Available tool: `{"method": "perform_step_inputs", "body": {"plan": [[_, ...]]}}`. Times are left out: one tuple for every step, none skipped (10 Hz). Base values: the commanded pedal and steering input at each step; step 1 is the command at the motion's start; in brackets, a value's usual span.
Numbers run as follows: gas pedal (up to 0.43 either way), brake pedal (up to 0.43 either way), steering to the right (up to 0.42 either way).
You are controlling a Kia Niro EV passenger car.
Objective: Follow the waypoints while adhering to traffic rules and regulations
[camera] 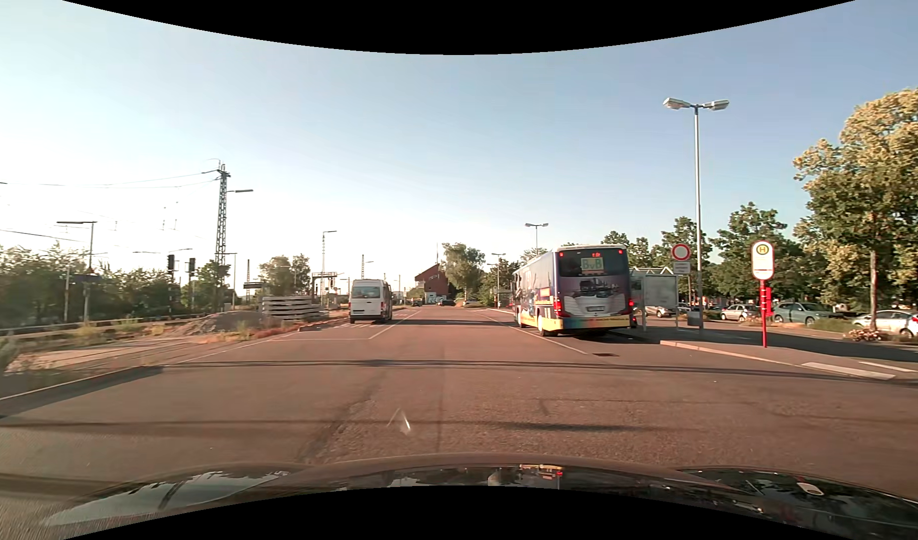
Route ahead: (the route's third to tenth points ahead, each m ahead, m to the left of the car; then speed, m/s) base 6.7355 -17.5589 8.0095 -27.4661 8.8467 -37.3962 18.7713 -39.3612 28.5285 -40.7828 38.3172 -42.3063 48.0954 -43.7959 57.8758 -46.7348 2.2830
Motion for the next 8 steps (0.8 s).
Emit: {"method": "perform_step_inputs", "body": {"plan": [[0.039, 0.0, 0.701], [0.039, 0.0, 0.706], [0.039, 0.0, 0.706], [0.039, 0.0, 0.705], [0.039, 0.0, 0.703], [0.039, 0.0, 0.703], [0.039, 0.0, 0.703], [0.039, 0.0, 0.701]]}}
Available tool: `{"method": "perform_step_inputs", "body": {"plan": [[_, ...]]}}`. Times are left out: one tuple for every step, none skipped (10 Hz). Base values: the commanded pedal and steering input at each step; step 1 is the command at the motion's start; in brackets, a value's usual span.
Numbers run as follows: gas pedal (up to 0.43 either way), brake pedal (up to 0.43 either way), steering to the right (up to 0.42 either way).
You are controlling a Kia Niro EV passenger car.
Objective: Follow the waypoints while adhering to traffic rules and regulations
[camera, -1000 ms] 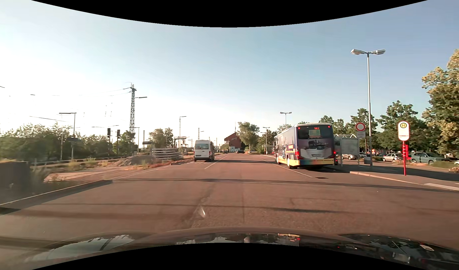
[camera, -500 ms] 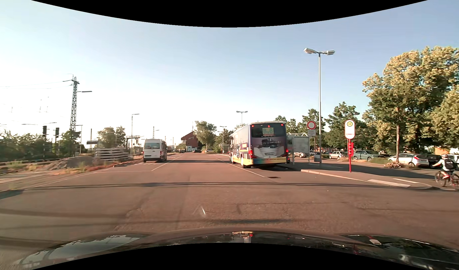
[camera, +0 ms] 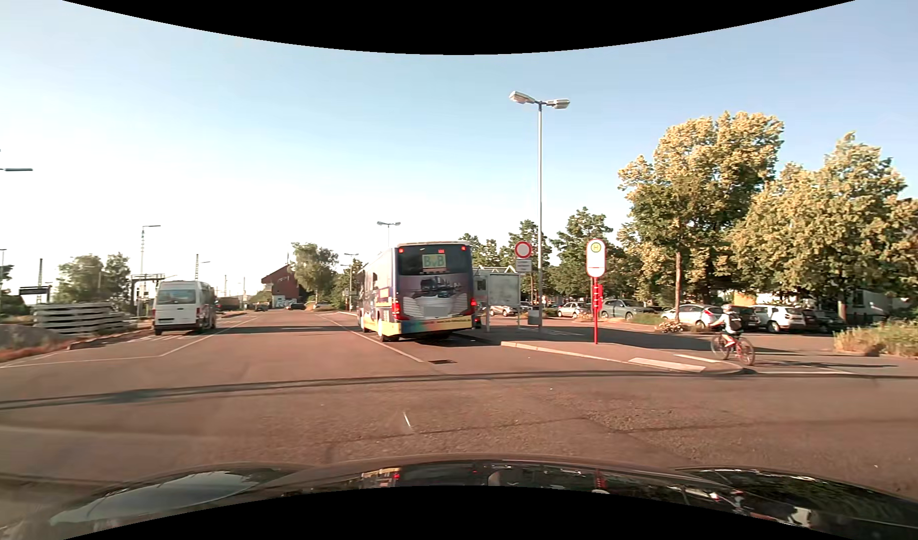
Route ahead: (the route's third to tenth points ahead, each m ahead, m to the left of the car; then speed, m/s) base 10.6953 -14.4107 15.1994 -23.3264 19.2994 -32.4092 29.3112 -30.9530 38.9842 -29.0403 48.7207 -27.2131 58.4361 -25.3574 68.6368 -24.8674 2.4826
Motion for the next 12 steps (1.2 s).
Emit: {"method": "perform_step_inputs", "body": {"plan": [[0.039, 0.0, 0.699], [0.039, 0.0, 0.695], [0.039, 0.0, 0.691], [0.039, 0.0, 0.686], [0.039, 0.0, 0.686], [0.039, 0.0, 0.686], [0.039, 0.0, 0.685], [0.039, 0.0, 0.685], [0.039, 0.0, 0.685], [0.039, 0.0, 0.682], [0.039, 0.0, 0.677], [0.039, 0.0, 0.667]]}}
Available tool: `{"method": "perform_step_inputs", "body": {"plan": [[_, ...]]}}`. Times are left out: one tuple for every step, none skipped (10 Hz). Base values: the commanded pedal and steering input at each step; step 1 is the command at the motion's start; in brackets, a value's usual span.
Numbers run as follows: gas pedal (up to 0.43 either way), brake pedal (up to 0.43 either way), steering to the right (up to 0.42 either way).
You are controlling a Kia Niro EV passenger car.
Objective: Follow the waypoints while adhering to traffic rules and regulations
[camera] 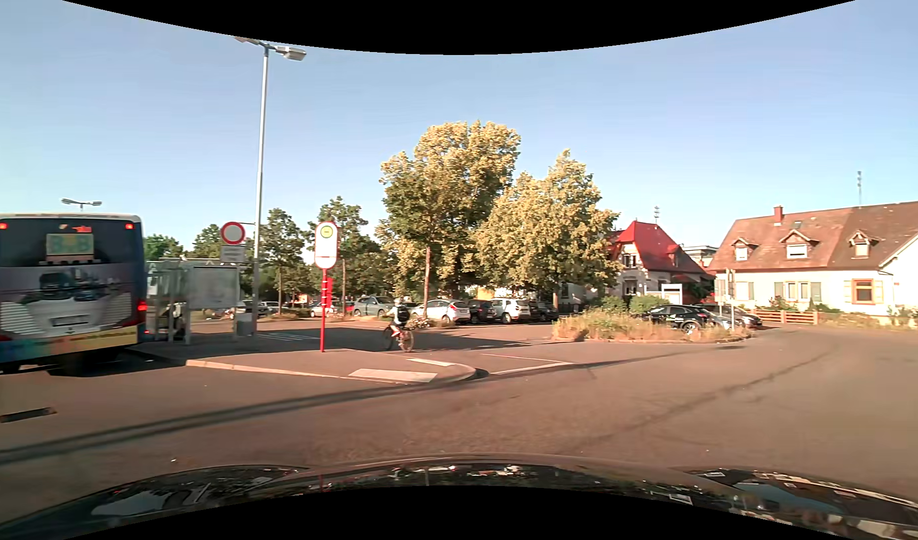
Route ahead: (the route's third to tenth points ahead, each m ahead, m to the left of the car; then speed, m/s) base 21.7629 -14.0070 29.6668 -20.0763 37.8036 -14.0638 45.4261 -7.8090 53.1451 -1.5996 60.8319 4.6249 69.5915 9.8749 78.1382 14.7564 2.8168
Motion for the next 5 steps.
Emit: {"method": "perform_step_inputs", "body": {"plan": [[0.039, 0.0, 0.652], [0.039, 0.0, 0.638], [0.039, 0.0, 0.626], [0.039, 0.0, 0.616], [0.039, 0.0, 0.605]]}}
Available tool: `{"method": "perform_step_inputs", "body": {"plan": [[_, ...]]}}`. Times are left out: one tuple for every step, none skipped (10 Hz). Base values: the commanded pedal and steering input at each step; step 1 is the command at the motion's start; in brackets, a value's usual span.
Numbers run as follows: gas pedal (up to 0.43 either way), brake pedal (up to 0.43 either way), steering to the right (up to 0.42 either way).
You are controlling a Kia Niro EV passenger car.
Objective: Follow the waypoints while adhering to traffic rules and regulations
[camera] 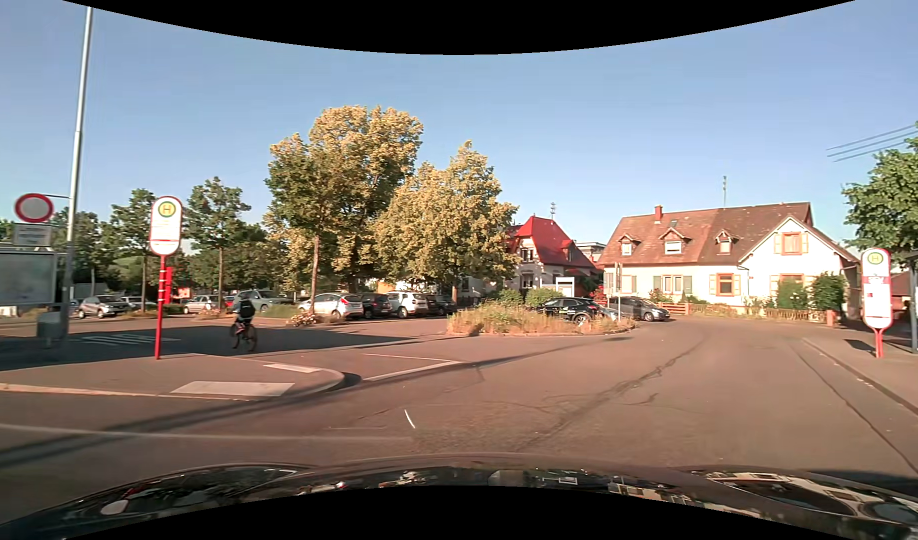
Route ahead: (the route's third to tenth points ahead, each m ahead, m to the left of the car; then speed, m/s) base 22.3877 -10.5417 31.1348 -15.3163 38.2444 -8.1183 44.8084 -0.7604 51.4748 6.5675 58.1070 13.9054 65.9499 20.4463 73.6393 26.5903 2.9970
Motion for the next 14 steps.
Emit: {"method": "perform_step_inputs", "body": {"plan": [[0.047, 0.0, 0.585], [0.047, 0.0, 0.564], [0.047, 0.0, 0.545], [0.039, 0.0, 0.521], [0.039, 0.0, 0.497], [0.028, 0.0, 0.478], [0.02, 0.0, 0.448], [0.008, 0.0, 0.418], [0.008, 0.0, 0.374], [0.008, 0.0, 0.334], [0.008, 0.0, 0.312], [0.0, 0.0, 0.282], [0.0, 0.0, 0.247], [0.0, 0.0, 0.221]]}}
